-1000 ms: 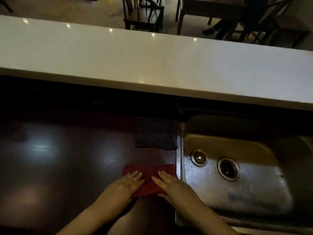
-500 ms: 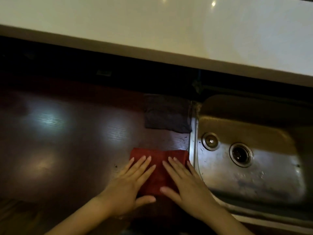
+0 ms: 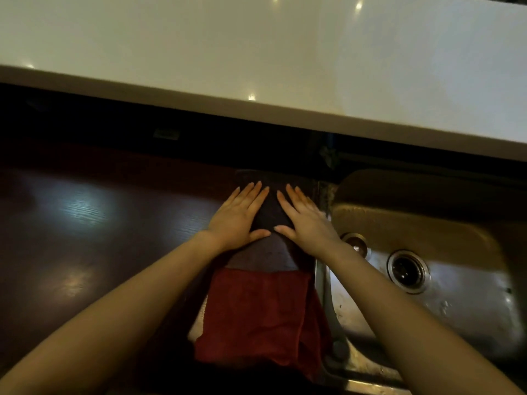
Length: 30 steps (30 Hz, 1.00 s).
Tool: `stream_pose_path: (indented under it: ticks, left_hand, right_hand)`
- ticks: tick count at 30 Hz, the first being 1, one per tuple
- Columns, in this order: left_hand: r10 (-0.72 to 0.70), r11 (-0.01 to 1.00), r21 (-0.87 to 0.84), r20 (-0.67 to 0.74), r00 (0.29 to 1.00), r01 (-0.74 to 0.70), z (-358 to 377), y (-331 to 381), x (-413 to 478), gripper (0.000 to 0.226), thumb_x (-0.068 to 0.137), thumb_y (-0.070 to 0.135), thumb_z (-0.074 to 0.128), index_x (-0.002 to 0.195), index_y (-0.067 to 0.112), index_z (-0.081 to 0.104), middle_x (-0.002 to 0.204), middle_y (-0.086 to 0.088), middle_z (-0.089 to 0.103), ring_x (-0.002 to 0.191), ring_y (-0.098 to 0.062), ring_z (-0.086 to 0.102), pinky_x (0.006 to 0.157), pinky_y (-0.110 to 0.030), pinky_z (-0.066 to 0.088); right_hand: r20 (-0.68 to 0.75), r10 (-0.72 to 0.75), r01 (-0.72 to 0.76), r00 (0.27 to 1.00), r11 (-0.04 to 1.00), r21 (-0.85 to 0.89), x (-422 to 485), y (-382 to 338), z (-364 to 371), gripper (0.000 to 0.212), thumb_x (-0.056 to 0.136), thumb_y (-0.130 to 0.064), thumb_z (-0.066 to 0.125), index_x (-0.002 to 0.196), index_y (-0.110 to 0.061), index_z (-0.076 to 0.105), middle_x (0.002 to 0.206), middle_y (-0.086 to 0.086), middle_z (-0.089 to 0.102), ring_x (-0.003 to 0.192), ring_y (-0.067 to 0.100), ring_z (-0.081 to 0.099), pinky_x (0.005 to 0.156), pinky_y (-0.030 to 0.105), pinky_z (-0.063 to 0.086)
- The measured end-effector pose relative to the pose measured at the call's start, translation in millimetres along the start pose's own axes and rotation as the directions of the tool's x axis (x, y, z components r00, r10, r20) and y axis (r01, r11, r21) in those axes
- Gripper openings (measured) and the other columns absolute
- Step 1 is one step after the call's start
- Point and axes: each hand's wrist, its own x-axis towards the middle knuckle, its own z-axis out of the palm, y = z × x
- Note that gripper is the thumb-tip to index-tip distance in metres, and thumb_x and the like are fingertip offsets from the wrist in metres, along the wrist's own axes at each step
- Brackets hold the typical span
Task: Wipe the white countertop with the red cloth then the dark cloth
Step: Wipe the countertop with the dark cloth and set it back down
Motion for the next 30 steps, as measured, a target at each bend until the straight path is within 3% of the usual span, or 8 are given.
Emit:
stream_pose_path:
  ticks: [4, 9, 14, 19, 23, 27, 30]
  left_hand:
    - [0.011, 0.99, 0.142, -0.021, 1.0, -0.008, -4.3, -1.0, 7.2, 0.077, 0.088, 0.05, 0.042, 0.144, 0.013, 0.003, 0.155, -0.014, 0.014, 0.142, -0.024, 0.011, 0.116, -0.034, 0.007]
    - [-0.004, 0.978, 0.207, 0.0, 1.0, 0.004, -26.0, 14.8, 7.4, 0.064, 0.093, 0.018, 0.035, 0.143, 0.009, -0.003, 0.154, -0.019, 0.014, 0.138, -0.029, 0.026, 0.112, -0.033, 0.021]
    - [0.063, 0.996, 0.072, -0.116, 0.991, -0.055, -87.2, 46.7, -6.9, 0.071, 0.086, 0.004, 0.038, 0.143, 0.015, -0.001, 0.154, -0.016, 0.013, 0.136, -0.028, 0.029, 0.104, -0.036, 0.039]
    - [0.167, 0.979, -0.085, -0.192, 0.967, -0.186, -170.0, 86.0, -21.5, 0.054, 0.088, 0.011, 0.044, 0.139, 0.021, 0.029, 0.141, -0.005, 0.042, 0.122, -0.022, 0.047, 0.1, -0.032, 0.039]
    - [0.225, 0.944, -0.187, -0.247, 0.943, -0.274, -229.3, 123.2, -14.6, 0.043, 0.086, 0.01, 0.045, 0.125, 0.027, 0.045, 0.122, -0.001, 0.058, 0.108, -0.018, 0.055, 0.092, -0.031, 0.042]
    - [0.196, 0.92, -0.275, -0.291, 0.936, -0.278, -266.5, 155.5, 23.0, 0.028, 0.088, 0.012, 0.045, 0.112, 0.026, 0.054, 0.101, 0.013, 0.056, 0.095, -0.007, 0.053, 0.075, -0.016, 0.037]
    - [0.109, 0.88, -0.415, -0.296, 0.949, -0.231, -275.4, 170.5, 66.2, 0.022, 0.087, 0.008, 0.045, 0.098, 0.02, 0.059, 0.091, 0.004, 0.06, 0.087, -0.016, 0.059, 0.07, -0.026, 0.047]
  right_hand:
    - [-0.065, 0.013, -0.016, 0.998, 0.999, -0.043, 4.6, -3.5, -5.2, 0.056, 0.096, -0.029, 0.041, 0.146, -0.021, 0.017, 0.157, 0.007, 0.014, 0.144, 0.02, 0.009, 0.114, 0.032, 0.017]
    - [-0.021, 0.034, -0.032, 0.999, 0.994, 0.1, -0.6, -7.4, -42.0, 0.045, 0.096, -0.026, 0.042, 0.14, -0.02, 0.035, 0.152, 0.008, 0.031, 0.138, 0.021, 0.031, 0.107, 0.032, 0.03]
    - [-0.058, 0.018, -0.006, 0.998, 0.98, 0.199, -33.4, -14.9, -108.8, 0.037, 0.097, -0.027, 0.041, 0.132, -0.018, 0.047, 0.127, 0.013, 0.056, 0.113, 0.028, 0.053, 0.094, 0.036, 0.042]
    - [-0.124, -0.015, 0.043, 0.992, 0.975, 0.219, -84.9, -22.2, -179.4, 0.03, 0.096, -0.034, 0.039, 0.123, -0.025, 0.051, 0.115, 0.007, 0.064, 0.103, 0.027, 0.059, 0.086, 0.045, 0.047]
    - [-0.274, -0.012, 0.096, 0.962, 0.95, 0.296, -117.3, -15.0, -232.1, 0.022, 0.096, -0.034, 0.041, 0.115, -0.029, 0.052, 0.108, -0.003, 0.064, 0.097, 0.014, 0.059, 0.081, 0.032, 0.048]
    - [-0.33, 0.071, 0.057, 0.941, 0.931, 0.362, -132.1, 5.2, -272.7, 0.016, 0.091, -0.045, 0.044, 0.105, -0.037, 0.043, 0.092, -0.021, 0.054, 0.083, 0.001, 0.056, 0.063, 0.016, 0.045]
    - [-0.324, 0.054, 0.049, 0.944, 0.952, 0.302, -130.0, 27.8, -296.4, 0.026, 0.083, -0.047, 0.058, 0.104, -0.034, 0.048, 0.093, -0.019, 0.053, 0.083, 0.003, 0.055, 0.065, 0.016, 0.041]
